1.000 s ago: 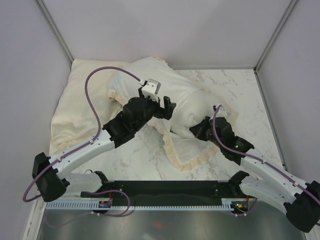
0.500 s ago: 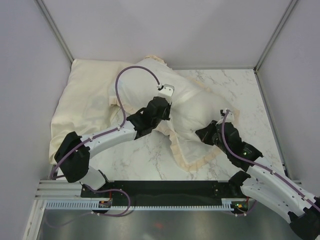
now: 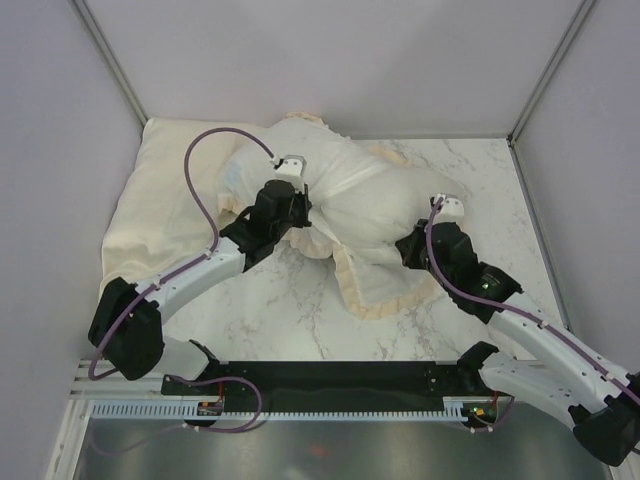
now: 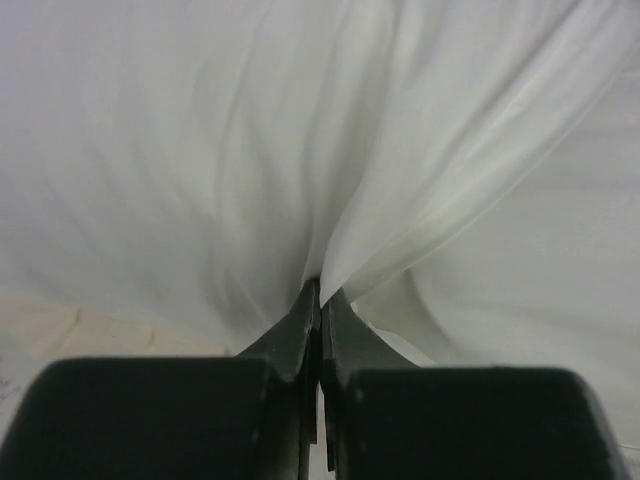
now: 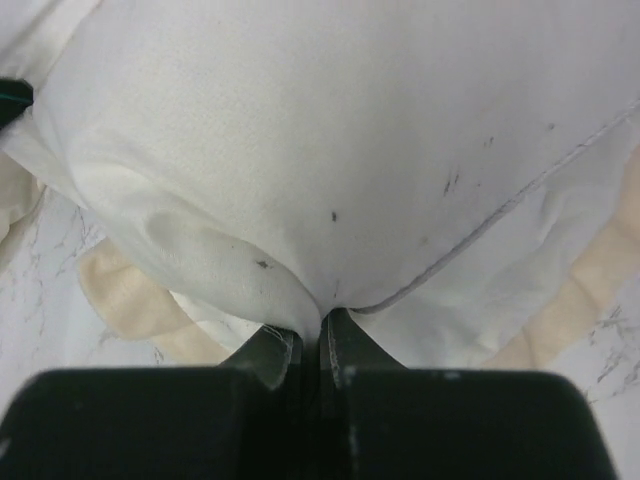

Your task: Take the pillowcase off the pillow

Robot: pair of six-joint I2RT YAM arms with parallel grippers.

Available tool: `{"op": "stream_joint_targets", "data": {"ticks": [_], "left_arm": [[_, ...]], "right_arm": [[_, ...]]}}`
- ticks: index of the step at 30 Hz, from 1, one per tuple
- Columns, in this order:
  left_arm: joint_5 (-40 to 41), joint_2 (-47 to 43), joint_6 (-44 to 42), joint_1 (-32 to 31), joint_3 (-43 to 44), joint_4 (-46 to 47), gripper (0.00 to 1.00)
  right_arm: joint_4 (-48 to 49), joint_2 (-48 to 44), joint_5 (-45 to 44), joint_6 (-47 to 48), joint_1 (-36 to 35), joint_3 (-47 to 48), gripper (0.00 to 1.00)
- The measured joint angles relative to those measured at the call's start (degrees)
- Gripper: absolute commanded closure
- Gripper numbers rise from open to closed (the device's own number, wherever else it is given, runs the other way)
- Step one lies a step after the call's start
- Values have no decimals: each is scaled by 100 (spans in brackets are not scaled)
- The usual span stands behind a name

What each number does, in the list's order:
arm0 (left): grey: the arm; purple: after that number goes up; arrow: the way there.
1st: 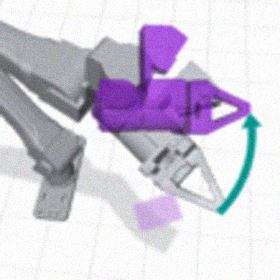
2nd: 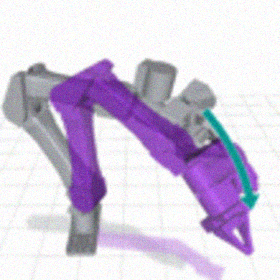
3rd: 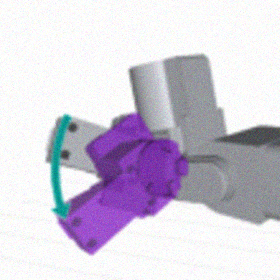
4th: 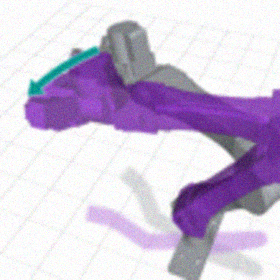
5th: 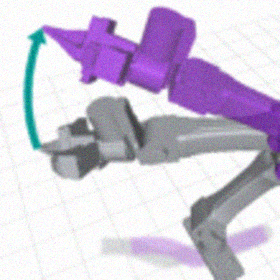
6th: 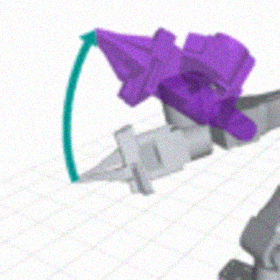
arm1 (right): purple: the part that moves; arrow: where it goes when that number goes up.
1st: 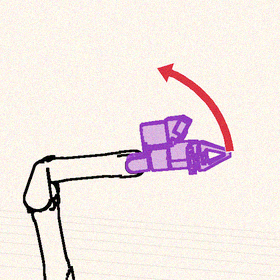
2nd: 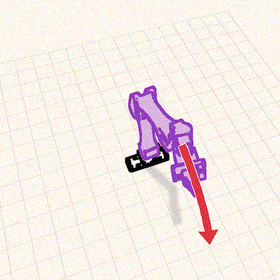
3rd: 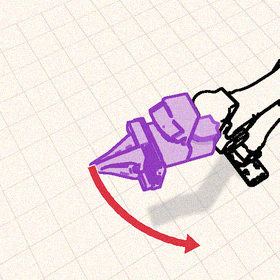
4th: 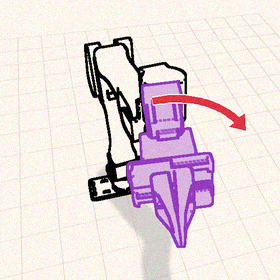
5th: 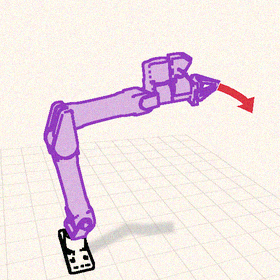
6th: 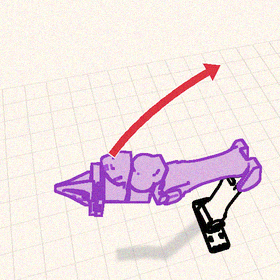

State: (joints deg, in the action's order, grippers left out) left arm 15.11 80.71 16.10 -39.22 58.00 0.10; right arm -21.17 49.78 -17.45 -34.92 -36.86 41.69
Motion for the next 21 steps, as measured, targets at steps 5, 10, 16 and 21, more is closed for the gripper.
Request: {"op": "stream_joint_targets", "data": {"ticks": [5,10,16,21], "left_arm": [[-179,-4,201,588,-68,74,98],[-433,-24,409,883,-74,160,98],[-706,-42,579,1088,-153,177,98],[-855,-127,662,1117,-271,184,98]], "right_arm": [[-116,96,-380,601,-2,728,100],[-317,39,-610,1019,278,1032,100],[-592,-284,-529,1231,907,1062,100],[-774,-402,-435,1274,1102,1062,100]]}}
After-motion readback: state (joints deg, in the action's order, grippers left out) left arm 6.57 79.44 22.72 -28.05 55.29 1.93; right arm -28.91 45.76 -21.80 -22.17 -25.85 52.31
